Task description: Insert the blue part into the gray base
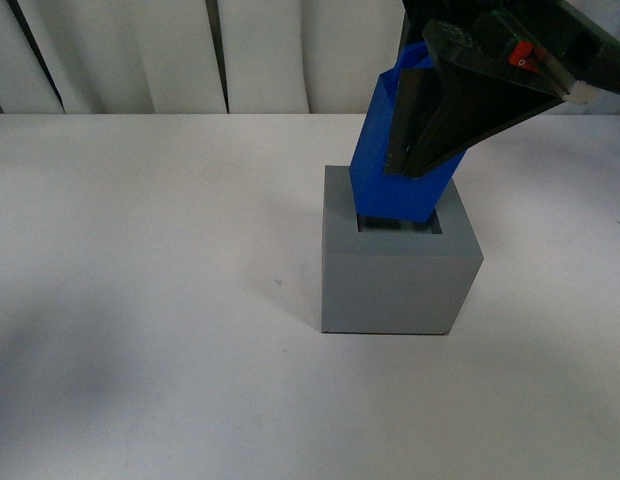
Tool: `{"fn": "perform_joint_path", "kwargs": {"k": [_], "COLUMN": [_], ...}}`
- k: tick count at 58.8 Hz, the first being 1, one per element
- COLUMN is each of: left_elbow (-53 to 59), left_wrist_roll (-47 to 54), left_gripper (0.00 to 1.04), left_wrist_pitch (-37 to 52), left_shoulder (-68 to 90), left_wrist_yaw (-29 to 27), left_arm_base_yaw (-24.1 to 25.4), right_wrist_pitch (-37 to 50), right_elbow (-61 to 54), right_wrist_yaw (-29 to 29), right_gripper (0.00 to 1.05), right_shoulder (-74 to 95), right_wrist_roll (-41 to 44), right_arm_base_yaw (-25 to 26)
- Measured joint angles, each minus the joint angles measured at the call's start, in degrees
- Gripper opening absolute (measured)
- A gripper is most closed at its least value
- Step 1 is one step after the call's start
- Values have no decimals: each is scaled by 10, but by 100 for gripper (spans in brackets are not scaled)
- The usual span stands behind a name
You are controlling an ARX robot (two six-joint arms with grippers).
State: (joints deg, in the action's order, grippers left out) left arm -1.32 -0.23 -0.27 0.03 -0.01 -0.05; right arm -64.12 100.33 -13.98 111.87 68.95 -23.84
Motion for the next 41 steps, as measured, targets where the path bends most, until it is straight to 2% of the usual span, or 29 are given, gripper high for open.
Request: {"fn": "perform_joint_path", "kwargs": {"k": [41], "left_elbow": [0], "left_wrist_roll": [0], "left_gripper": [99], "left_wrist_pitch": [0], "left_shoulder": [0], "left_wrist_yaw": [0], "left_arm_base_yaw": [0], "right_wrist_pitch": [9], "right_elbow": [-7], "right_wrist_yaw": [0], "right_gripper": [47], "right_shoulder": [1], "right_wrist_roll": [-12], "right_arm_base_yaw": [-2]}}
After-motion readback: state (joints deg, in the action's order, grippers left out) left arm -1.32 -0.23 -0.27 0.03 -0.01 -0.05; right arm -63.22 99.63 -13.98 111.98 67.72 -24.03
